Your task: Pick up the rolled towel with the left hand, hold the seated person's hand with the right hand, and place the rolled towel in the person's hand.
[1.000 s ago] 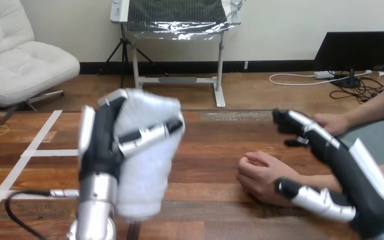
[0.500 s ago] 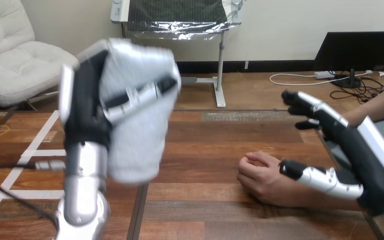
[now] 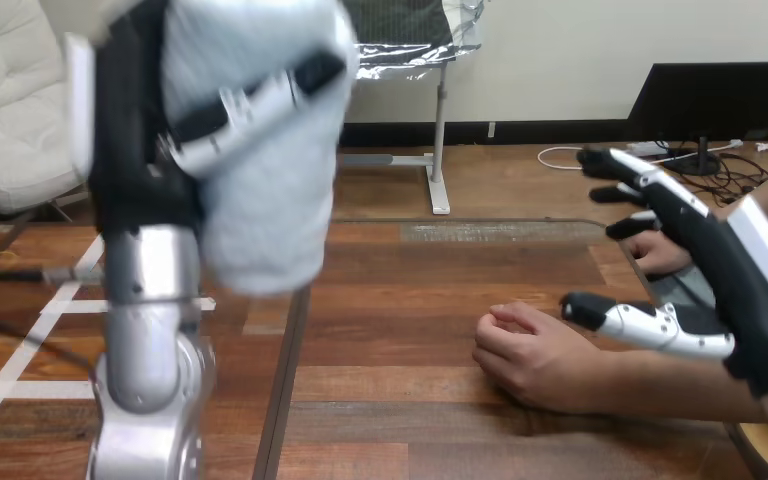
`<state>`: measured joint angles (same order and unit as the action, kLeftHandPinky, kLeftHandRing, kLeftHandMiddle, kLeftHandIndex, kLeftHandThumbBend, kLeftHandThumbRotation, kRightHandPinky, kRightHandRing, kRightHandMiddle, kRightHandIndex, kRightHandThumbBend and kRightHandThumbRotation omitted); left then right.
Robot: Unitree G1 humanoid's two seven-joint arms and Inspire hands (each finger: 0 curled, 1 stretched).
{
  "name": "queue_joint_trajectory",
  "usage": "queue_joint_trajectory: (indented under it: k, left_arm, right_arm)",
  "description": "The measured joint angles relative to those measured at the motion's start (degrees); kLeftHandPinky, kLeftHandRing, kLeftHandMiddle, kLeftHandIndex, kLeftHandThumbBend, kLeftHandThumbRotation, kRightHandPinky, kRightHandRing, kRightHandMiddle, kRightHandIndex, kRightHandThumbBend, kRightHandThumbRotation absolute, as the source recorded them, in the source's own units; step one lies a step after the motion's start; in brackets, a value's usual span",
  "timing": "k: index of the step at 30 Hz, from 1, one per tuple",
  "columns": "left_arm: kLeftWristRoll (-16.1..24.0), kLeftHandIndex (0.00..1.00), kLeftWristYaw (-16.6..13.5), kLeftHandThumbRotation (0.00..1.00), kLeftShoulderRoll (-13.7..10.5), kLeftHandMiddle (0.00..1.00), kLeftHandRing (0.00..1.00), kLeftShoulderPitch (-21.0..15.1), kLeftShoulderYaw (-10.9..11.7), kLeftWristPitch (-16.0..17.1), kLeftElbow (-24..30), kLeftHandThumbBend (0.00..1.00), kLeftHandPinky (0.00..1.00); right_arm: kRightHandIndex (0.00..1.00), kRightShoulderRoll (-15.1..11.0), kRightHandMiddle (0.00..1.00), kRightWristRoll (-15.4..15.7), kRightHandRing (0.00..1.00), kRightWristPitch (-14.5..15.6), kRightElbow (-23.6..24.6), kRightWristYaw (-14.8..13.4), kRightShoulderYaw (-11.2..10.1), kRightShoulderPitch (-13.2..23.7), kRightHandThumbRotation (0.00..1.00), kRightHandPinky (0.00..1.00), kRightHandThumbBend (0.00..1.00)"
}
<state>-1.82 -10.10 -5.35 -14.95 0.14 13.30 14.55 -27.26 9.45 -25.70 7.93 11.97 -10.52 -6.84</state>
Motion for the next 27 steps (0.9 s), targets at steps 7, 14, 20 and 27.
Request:
queue_joint_trajectory:
  k: [7, 14, 20, 27]
  left_arm:
    - [-0.96, 0.39, 0.67, 0.00, 0.89, 0.30, 0.22, -3.20, 1.07, 3.05, 2.49, 0.46, 0.17]
    - [-1.27, 0.39, 1.28, 0.00, 1.40, 0.30, 0.22, -4.74, 1.64, 5.11, 4.27, 0.45, 0.17]
    - [-2.24, 0.39, 1.96, 0.00, 2.11, 0.31, 0.22, -4.98, 1.78, 5.84, 4.54, 0.45, 0.17]
    - [-2.49, 0.39, 2.34, 0.00, 2.90, 0.30, 0.22, -4.86, 2.25, 5.42, 4.37, 0.46, 0.17]
  right_arm:
    - [0.89, -2.83, 0.92, 0.98, 0.90, 0.96, -1.41, 0.62, -0.67, 2.70, 0.59, 0.75, 0.97]
    - [0.90, -5.67, 0.91, 2.11, 0.90, 1.65, -2.57, 2.10, -0.93, 4.61, 0.56, 0.78, 0.98]
    - [0.89, -7.77, 0.90, 3.44, 0.89, 1.56, -4.22, 3.47, -0.69, 5.84, 0.51, 0.82, 0.99]
    - [0.88, -9.64, 0.89, 6.25, 0.89, 0.86, -7.57, 4.25, 0.32, 7.27, 0.47, 0.84, 1.00]
